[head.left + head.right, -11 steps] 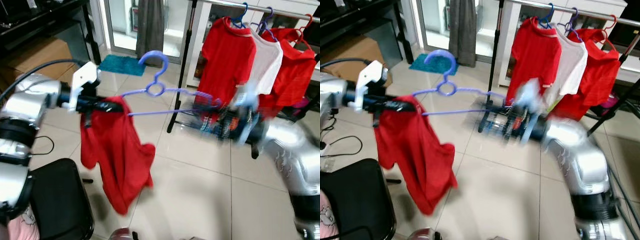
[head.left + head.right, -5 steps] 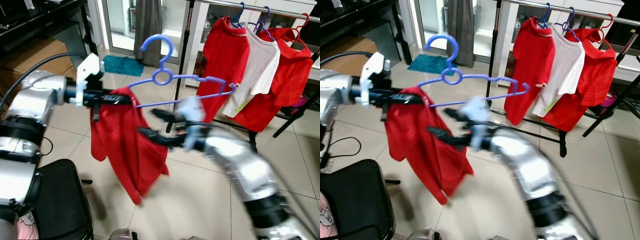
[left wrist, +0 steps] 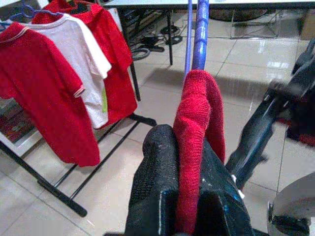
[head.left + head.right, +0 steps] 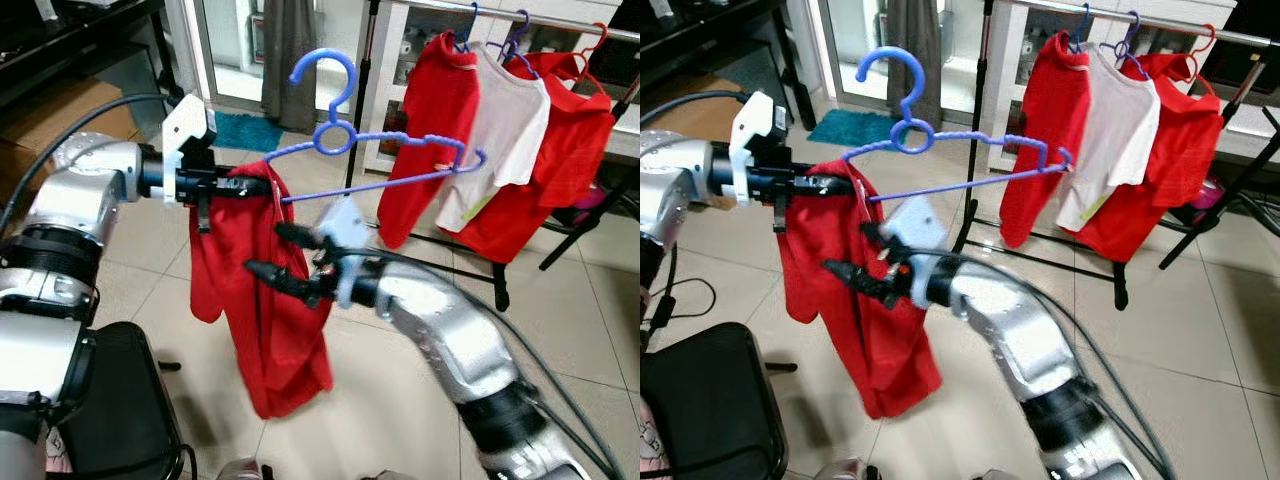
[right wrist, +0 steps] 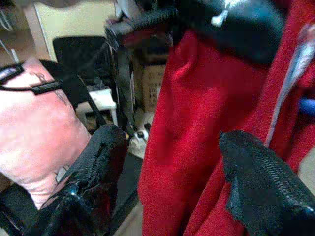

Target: Hang hanger

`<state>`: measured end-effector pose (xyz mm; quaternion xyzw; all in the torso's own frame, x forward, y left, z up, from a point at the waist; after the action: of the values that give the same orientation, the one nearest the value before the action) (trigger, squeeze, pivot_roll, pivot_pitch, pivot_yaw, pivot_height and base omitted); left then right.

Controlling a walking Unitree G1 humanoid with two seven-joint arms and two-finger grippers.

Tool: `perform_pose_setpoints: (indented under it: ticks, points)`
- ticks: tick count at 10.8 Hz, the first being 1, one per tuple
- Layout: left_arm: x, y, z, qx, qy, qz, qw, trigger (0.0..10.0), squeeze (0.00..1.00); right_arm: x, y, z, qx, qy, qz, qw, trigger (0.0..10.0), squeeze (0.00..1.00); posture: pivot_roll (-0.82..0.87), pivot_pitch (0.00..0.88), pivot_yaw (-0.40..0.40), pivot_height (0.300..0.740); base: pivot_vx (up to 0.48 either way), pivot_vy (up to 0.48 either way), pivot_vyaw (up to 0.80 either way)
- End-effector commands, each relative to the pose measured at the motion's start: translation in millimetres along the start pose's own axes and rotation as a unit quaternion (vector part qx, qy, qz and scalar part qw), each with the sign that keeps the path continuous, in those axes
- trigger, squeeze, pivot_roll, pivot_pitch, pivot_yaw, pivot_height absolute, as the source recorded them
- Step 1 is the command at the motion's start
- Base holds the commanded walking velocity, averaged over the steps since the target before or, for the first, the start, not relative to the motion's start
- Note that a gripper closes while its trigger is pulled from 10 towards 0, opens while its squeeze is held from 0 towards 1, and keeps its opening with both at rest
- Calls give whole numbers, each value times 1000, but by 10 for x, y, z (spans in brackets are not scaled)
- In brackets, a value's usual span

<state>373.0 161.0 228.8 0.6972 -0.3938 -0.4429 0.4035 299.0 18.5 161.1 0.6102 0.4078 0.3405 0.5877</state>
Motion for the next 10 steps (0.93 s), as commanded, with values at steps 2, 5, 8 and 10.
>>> perform_pose_setpoints:
  ticks: [2,5,8,10]
  points:
    - [-3,213,-65,30,3,14,999,0,0,33,85,105,-9,-22,7,1000,10000,0,-41,33,4,740,0,0,0]
    - [-12,182,-64,31,5,-1,1000,0,0,-301,205,108,-15,27,39,999,10000,0,-37,31,0,740,0,0,0]
    - [28,193,-43,28,-1,10,1000,0,0,-320,54,329,-9,-36,3,999,10000,0,-42,19,3,740,0,0,0]
    - [54,223,-36,27,-4,17,999,0,0,-149,-24,313,-9,-46,-4,999,10000,0,-42,20,6,740,0,0,0]
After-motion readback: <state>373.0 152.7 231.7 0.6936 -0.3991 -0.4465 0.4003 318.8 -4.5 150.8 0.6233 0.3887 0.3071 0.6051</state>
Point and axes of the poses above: a point about 5 cm out from each wrist's last joint towards the gripper, its own x axis pointing out of the wrist towards the gripper, its own y axis along the axis of the wrist's last joint, z = x × y, the point moved 4 cm from there along x, pointing out of the wrist towards the gripper, and after that the axes turned 4 degrees about x, right-handed, at the moved point
